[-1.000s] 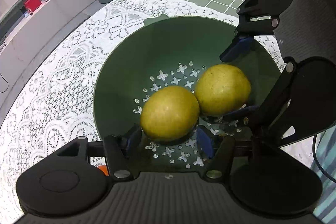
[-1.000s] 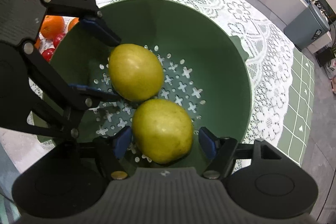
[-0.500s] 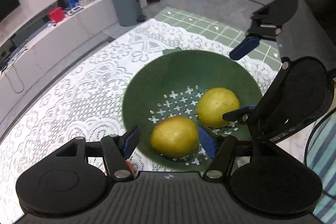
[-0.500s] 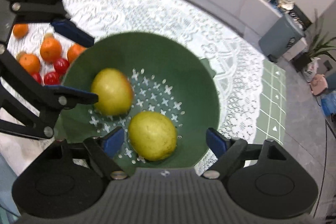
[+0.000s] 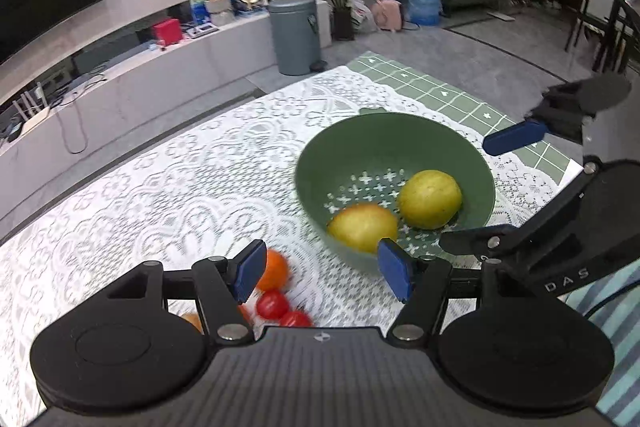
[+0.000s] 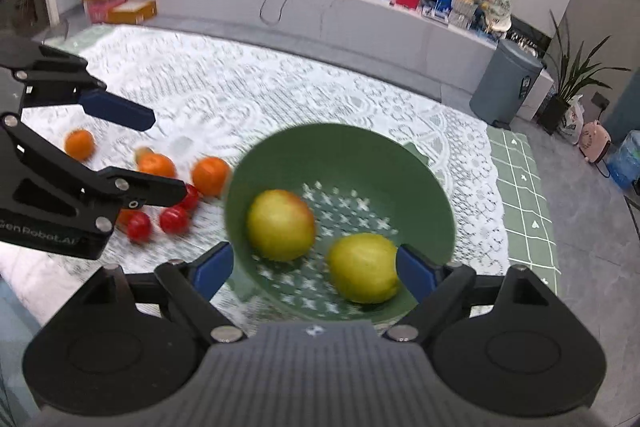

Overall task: Organize fruits
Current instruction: 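Open both tools to drop the pears into the colander, then move both tools back toward the oranges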

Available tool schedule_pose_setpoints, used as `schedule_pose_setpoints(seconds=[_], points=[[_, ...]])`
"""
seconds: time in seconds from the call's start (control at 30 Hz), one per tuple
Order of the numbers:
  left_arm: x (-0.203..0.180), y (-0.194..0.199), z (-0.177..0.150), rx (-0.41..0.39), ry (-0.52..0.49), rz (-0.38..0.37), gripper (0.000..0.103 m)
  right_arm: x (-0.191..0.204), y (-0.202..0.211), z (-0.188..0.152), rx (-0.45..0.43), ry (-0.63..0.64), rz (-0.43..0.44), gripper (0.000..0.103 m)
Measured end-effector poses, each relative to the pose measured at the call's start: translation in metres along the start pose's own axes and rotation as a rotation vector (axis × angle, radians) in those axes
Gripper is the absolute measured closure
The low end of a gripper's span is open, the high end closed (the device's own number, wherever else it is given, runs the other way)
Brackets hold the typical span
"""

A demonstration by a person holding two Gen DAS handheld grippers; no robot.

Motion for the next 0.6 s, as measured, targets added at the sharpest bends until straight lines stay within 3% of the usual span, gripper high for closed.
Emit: schedule_pose_setpoints(seconds=[0.1,0.27,0.6], points=[[0.008,0.015,-0.007,-0.021,0.029,0.02,0.028,0.015,0.01,-0.002,-0.055,-0.021,-0.056,0.014],[0.017,0.039,-0.025,-0.053,0.076,0.049,0.027,0.037,0.021,-0.005,-0.104,-0.113,-0.078,0.014],[0.037,0.07,-0.062,-0.088,0.154,0.094,0.027,0.083,0.024,-0.017,-0.129,-0.199,-0.041,0.014]])
Point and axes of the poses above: each gripper's, at about its wrist camera, not at the fingertips, and y roughly against the way its jaws point, x to its left, z to its top, the point moved 7 cm from there along -y, roughly the way its jaws point, and after that the axes turned 7 degrees about -z, right-handed, at the moved point
